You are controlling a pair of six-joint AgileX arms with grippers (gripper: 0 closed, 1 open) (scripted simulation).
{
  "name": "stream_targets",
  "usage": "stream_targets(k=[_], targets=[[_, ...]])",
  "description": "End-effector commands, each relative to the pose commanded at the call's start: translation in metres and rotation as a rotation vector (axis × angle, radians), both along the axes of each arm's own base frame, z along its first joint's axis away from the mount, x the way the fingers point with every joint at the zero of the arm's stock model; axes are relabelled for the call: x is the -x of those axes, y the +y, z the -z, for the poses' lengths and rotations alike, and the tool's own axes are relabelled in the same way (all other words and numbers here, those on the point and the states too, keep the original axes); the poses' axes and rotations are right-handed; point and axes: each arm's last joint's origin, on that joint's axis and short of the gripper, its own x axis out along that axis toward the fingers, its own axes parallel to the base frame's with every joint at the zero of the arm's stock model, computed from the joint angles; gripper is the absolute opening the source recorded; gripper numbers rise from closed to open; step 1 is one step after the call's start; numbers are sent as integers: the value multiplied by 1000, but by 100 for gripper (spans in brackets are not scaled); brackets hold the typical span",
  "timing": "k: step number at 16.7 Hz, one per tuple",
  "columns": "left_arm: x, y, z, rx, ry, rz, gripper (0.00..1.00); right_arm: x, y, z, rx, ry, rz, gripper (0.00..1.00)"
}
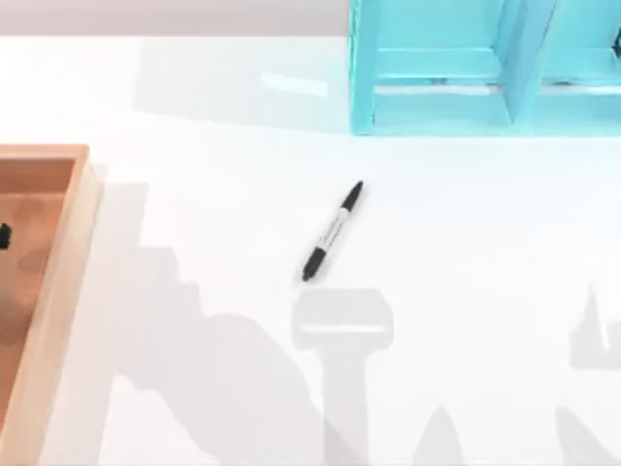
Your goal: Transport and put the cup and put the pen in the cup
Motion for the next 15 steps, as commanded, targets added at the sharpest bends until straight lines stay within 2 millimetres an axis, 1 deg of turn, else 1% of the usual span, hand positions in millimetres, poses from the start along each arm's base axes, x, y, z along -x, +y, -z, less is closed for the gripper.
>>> stream_targets(k=[1, 10, 12, 15], targets=[[0, 0, 0, 0, 0, 0, 0, 0, 0, 0, 0, 0, 0, 100], [0, 0, -1, -1, -4, 1, 0, 0, 0, 0, 0, 0, 0, 100], [-5, 1, -8, -8, -24, -25, 0, 0, 0, 0, 0, 0, 0, 100], [-20, -1, -34, -23, -89, -90, 0, 0, 0, 0, 0, 0, 0, 100]])
